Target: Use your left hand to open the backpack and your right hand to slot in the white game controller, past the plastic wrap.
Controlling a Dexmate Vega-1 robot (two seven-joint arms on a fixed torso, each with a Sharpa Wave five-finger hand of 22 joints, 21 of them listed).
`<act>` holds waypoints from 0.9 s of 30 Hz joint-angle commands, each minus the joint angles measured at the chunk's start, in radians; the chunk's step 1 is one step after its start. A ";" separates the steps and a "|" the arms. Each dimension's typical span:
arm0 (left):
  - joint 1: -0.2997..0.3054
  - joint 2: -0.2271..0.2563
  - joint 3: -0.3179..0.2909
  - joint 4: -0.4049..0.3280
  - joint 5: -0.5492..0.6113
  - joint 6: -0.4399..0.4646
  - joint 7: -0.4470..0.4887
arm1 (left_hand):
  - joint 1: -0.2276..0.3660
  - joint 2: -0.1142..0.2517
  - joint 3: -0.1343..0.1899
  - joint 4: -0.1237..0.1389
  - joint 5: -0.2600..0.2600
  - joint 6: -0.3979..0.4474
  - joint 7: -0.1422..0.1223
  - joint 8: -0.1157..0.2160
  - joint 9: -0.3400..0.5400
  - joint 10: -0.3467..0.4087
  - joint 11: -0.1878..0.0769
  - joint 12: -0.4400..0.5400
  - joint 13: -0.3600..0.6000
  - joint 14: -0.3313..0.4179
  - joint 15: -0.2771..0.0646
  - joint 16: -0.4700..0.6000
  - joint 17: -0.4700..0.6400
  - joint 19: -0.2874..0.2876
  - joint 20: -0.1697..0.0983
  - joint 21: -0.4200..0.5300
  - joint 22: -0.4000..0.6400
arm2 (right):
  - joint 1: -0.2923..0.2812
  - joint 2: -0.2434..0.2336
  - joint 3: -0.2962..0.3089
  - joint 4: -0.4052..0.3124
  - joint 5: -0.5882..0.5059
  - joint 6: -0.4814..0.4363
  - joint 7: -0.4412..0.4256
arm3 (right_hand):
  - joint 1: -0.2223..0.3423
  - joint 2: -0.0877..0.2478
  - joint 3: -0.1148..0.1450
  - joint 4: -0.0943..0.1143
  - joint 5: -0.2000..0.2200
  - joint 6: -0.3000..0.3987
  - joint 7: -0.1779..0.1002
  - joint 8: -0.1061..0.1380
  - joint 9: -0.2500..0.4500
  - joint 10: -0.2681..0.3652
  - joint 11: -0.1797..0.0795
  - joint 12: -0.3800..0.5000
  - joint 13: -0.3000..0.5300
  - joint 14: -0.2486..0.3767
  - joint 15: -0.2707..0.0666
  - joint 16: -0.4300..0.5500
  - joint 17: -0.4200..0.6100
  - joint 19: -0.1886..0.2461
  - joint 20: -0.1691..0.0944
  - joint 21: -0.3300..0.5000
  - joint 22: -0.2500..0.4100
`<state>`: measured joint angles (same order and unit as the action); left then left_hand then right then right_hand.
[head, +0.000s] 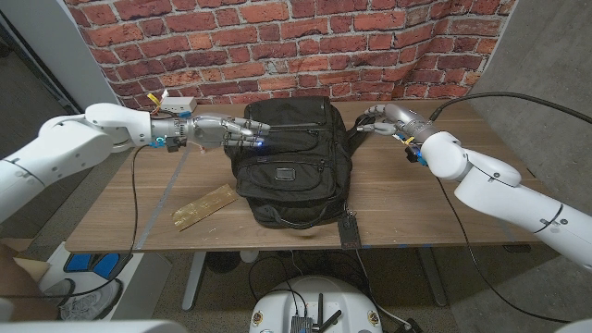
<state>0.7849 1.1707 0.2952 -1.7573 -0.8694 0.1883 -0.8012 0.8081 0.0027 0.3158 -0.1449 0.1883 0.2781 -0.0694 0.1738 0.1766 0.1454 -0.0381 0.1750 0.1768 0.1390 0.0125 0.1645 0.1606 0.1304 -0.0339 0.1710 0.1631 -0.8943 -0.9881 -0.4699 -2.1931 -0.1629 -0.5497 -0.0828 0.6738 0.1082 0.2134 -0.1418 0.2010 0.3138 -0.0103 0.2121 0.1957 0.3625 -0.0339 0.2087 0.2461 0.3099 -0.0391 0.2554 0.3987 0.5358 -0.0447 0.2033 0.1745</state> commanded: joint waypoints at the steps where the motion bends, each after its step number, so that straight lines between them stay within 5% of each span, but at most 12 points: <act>1: 0.089 -0.007 -0.062 -0.016 -0.028 -0.084 0.083 | -0.012 0.000 -0.006 0.004 -0.004 -0.003 0.001 0.002 0.003 -0.005 -0.005 0.007 -0.001 -0.007 0.001 0.006 0.006 -0.006 -0.042 0.005 0.003 | -0.031 0.000 0.034 0.007 0.042 0.025 -0.032 | -0.005 0.004 0.001 -0.005 0.003 0.005 0.001 -0.003 -0.001 0.000 0.001 -0.005 -0.001 0.001 -0.023 0.003 -0.001 0.003 0.001 -0.002 0.001; 16: 0.171 -0.054 -0.113 -0.035 -0.021 -0.159 0.221 | -0.065 -0.006 -0.028 0.022 -0.012 -0.006 -0.013 0.005 0.002 -0.014 -0.018 0.010 -0.001 -0.024 -0.004 0.006 0.007 -0.014 -0.049 0.008 0.004 | -0.058 0.007 0.063 0.031 0.087 0.060 -0.075 | -0.017 0.004 -0.002 -0.001 0.002 -0.009 -0.003 -0.010 -0.001 -0.011 0.008 -0.009 -0.005 -0.008 -0.019 0.000 -0.001 -0.006 0.004 -0.005 0.001; 27: 0.238 -0.102 -0.146 -0.054 0.005 -0.220 0.346 | -0.128 -0.003 -0.051 0.040 -0.015 -0.071 -0.047 -0.006 0.001 -0.036 -0.025 0.007 -0.001 -0.042 -0.012 0.007 0.006 -0.018 -0.055 0.011 0.005 | -0.076 0.016 0.083 0.051 0.125 0.092 -0.098 | -0.037 0.005 -0.008 0.006 -0.001 -0.019 -0.013 -0.014 -0.003 -0.015 0.003 -0.009 -0.011 -0.028 -0.016 -0.007 -0.002 -0.021 -0.002 -0.010 0.001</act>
<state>0.9576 1.1116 0.1835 -1.7936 -0.8872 0.0271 -0.5691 0.6922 0.0001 0.2699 -0.1046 0.1730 0.2207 -0.1100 0.1698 0.1768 0.1190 -0.0648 0.1780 0.1733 0.1034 -0.0015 0.1645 0.1656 0.1161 -0.0413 0.1784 0.1656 -0.9538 -0.9795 -0.4054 -2.1602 -0.0712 -0.4867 -0.1580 0.6474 0.1133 0.2090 -0.1374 0.2010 0.2958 -0.0210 0.1992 0.1903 0.3494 -0.0284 0.2021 0.2368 0.2890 -0.0410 0.2513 0.3955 0.5193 -0.0431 0.1954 0.1721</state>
